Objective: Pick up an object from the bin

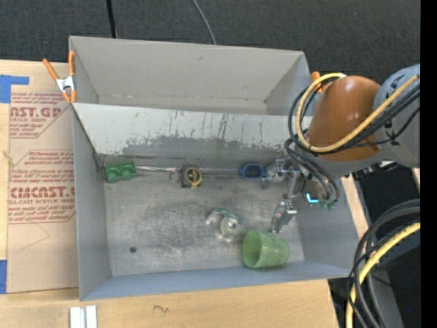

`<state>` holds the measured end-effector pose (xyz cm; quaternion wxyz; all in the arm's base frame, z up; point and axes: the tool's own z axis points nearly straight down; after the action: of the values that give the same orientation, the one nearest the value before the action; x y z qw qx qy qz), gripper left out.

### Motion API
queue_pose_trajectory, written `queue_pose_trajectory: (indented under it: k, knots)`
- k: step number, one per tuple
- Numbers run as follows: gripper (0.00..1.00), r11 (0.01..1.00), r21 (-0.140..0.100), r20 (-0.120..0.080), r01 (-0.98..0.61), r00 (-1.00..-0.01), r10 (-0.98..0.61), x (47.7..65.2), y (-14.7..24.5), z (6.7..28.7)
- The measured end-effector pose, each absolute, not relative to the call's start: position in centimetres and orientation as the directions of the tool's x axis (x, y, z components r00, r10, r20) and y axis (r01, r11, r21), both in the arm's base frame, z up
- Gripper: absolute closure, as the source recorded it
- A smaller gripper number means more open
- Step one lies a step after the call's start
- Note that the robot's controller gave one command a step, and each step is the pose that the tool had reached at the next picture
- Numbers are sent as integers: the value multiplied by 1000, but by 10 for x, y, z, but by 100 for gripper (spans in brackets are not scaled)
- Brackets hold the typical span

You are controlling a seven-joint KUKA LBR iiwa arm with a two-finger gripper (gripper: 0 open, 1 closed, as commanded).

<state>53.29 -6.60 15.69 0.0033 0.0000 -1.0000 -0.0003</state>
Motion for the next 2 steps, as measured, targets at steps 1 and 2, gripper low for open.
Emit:
queue_pose_trajectory:
  k: [1, 2]
  knots:
    - [0, 1000, -5, -31, -28, -999, -28, 516, -70, 126]
    - [0, 813, 1, -1, -583, -813, -583, 482, -27, 136]
